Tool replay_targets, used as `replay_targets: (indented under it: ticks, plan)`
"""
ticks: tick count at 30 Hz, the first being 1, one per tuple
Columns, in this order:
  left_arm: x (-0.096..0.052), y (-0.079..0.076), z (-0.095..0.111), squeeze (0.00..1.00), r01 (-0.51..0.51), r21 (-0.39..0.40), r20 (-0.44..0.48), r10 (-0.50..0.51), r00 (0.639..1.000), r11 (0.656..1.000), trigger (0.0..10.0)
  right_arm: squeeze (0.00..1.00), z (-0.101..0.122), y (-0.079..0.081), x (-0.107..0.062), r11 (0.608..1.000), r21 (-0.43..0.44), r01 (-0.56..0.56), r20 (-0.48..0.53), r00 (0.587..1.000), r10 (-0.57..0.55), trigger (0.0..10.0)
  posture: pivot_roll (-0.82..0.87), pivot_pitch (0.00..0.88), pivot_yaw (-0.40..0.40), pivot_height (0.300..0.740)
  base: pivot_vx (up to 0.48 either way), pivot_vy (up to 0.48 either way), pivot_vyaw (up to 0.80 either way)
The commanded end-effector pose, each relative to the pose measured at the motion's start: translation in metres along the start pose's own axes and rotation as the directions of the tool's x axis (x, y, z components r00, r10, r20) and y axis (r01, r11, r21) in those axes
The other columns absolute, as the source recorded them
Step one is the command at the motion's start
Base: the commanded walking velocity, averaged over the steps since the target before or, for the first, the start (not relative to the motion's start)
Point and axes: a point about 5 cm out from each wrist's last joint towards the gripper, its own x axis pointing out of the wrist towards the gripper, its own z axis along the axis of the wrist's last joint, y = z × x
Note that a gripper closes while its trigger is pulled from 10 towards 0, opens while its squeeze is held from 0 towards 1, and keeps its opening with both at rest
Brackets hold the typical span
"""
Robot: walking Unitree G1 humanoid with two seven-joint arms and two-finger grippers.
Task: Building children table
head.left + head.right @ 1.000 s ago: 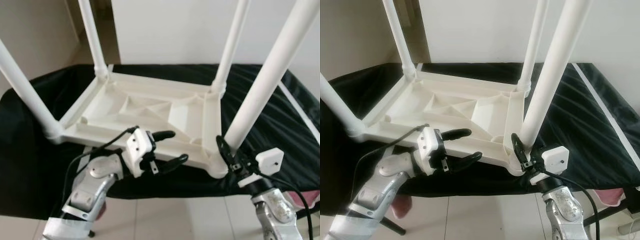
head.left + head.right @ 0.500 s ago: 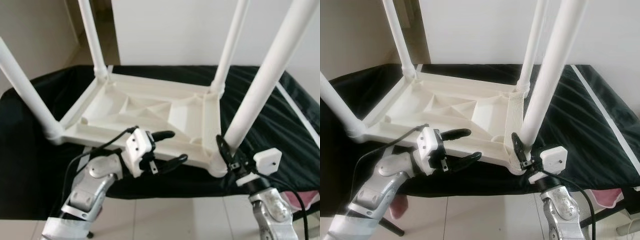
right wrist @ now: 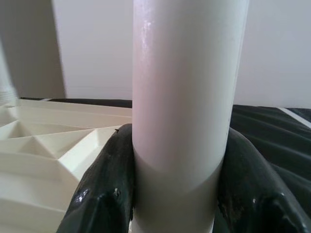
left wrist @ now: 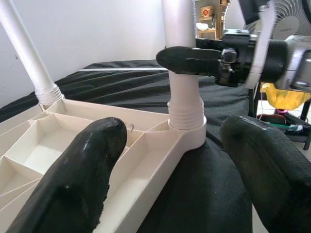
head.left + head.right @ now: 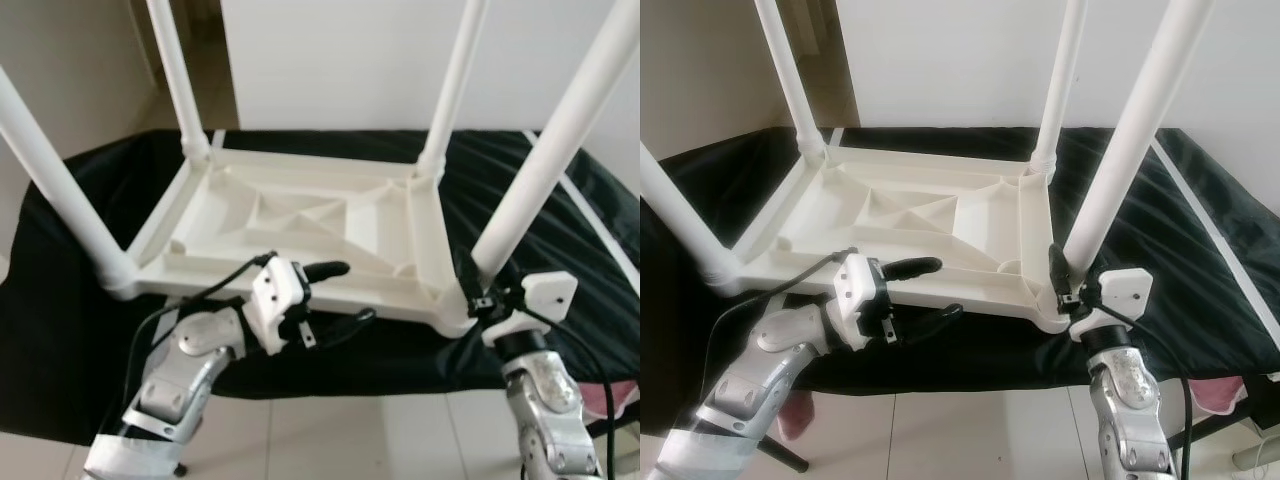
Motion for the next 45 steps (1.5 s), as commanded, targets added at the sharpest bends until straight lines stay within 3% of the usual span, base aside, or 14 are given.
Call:
replay_targets:
  ticks: [1, 16, 20, 28, 29, 32, 33, 41, 45]
  plan:
    - [0.000, 0.001, 0.003, 0.00, 0.003, 0.026, -0.007, -0.003, 1.000, 1.000, 10.0, 0.00, -0.050, -0.020, -0.024, 0.992, -0.025, 0.123, -0.298, 0.946, -0.125, 10.0, -0.03, 0.058, 0.030, 0.740, 0.000, 0.000, 0.00]
    - [0.002, 0.002, 0.002, 0.00, -0.004, 0.028, -0.004, 0.004, 1.000, 1.000, 10.0, 0.00, -0.050, -0.038, -0.008, 0.952, -0.067, 0.298, -0.270, 0.913, -0.304, 10.0, -0.03, 0.060, 0.025, 0.740, 0.000, 0.000, 0.00]
    - [0.003, 0.003, 0.002, 0.00, -0.006, 0.031, -0.002, 0.006, 1.000, 1.000, 10.0, 0.00, -0.049, -0.043, -0.004, 0.924, -0.086, 0.372, -0.265, 0.886, -0.381, 10.0, -0.03, 0.058, 0.022, 0.740, 0.000, 0.000, 0.00]
    - [0.003, 0.002, 0.002, 0.00, -0.012, 0.031, 0.001, 0.012, 1.000, 0.999, 10.0, 0.00, -0.057, -0.031, -0.011, 0.901, -0.021, 0.434, -0.285, 0.861, -0.422, 10.0, -0.03, 0.058, 0.018, 0.740, 0.000, 0.000, 0.00]
    - [0.003, 0.002, 0.003, 0.00, -0.013, 0.029, 0.003, 0.013, 1.000, 0.999, 10.0, 0.00, -0.060, -0.025, -0.014, 0.878, -0.030, 0.477, -0.304, 0.833, -0.463, 10.0, -0.03, 0.058, 0.016, 0.740, 0.000, 0.000, 0.00]
    - [0.004, 0.002, 0.002, 0.00, -0.013, 0.028, 0.003, 0.013, 1.000, 1.000, 10.0, 0.00, -0.061, -0.023, -0.015, 0.868, -0.035, 0.496, -0.310, 0.820, -0.481, 10.0, -0.03, 0.058, 0.016, 0.740, 0.000, 0.000, 0.00]
    - [0.004, 0.001, 0.002, 0.00, -0.013, 0.026, 0.005, 0.013, 1.000, 1.000, 10.0, 0.00, -0.062, -0.019, -0.014, 0.845, -0.039, 0.533, -0.319, 0.795, -0.516, 10.0, -0.03, 0.058, 0.015, 0.740, 0.000, 0.000, 0.00]
    - [0.005, 0.001, 0.002, 0.00, -0.010, 0.025, 0.007, 0.010, 1.000, 1.000, 10.0, 0.00, -0.063, -0.017, -0.010, 0.799, -0.046, 0.599, -0.347, 0.740, -0.575, 10.0, -0.03, 0.060, 0.014, 0.740, 0.000, 0.000, 0.00]
    - [0.005, 0.001, 0.003, 0.00, -0.012, 0.027, 0.006, 0.012, 1.000, 1.000, 10.0, 0.00, -0.064, -0.013, -0.009, 0.754, 0.054, 0.654, -0.373, 0.714, -0.593, 10.0, -0.03, 0.059, 0.013, 0.740, 0.000, 0.000, 0.00]
